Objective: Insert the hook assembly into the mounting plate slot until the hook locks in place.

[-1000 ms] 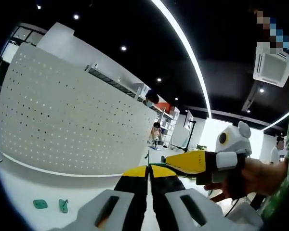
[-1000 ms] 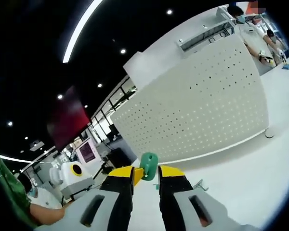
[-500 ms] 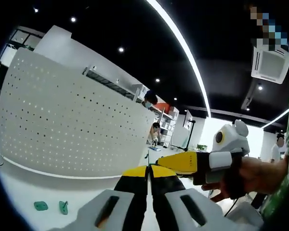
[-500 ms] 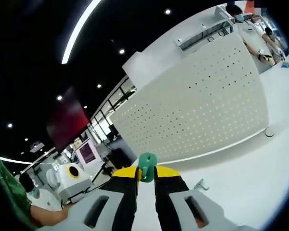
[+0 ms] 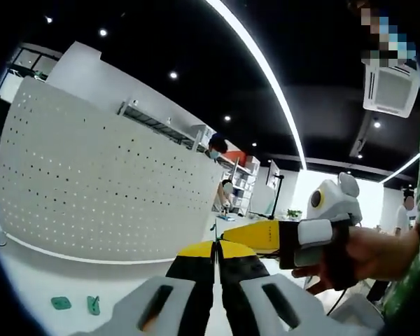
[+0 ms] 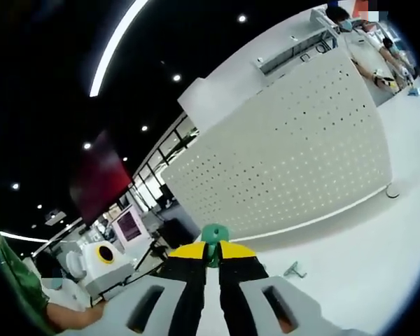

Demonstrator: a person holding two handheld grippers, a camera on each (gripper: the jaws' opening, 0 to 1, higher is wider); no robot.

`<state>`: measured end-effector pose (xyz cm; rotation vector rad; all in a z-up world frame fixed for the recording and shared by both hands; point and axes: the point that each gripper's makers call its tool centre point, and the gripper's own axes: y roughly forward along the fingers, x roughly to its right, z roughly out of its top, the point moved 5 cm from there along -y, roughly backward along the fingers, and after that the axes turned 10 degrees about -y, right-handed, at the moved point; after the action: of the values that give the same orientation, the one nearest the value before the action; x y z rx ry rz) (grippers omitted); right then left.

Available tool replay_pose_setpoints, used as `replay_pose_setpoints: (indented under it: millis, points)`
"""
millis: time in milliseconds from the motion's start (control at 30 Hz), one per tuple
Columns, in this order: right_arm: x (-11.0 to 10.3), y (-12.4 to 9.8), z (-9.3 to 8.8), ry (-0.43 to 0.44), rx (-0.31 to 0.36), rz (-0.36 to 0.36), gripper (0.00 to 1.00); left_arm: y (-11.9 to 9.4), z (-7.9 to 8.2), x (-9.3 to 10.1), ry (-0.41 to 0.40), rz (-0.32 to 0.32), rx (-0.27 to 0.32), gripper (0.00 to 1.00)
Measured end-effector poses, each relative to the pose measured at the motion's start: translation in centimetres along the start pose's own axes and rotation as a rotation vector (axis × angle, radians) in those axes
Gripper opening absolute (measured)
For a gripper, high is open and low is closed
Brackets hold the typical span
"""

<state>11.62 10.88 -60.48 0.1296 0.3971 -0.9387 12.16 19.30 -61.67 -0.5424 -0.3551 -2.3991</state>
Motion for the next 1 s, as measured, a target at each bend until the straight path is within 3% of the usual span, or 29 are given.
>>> replay_pose_setpoints:
  millis: [267, 600, 1000]
  points:
    - [0.11, -0.01, 0.31, 0.046, 0.017, 0.001, 0.04, 0.05, 0.32, 0.62, 0.083, 0.001, 0.005, 0.01]
    - [0.32, 0.0, 0.29, 0.131, 0.012, 0.01, 0.02, 0.18, 0.44, 0.59, 0.105, -0.003, 0.006, 0.01]
    - [0.27, -0.01, 0.4, 0.166, -0.004, 0.012, 0.02, 0.19, 0.5, 0.7, 0.175, -0.008, 0.002, 0.02]
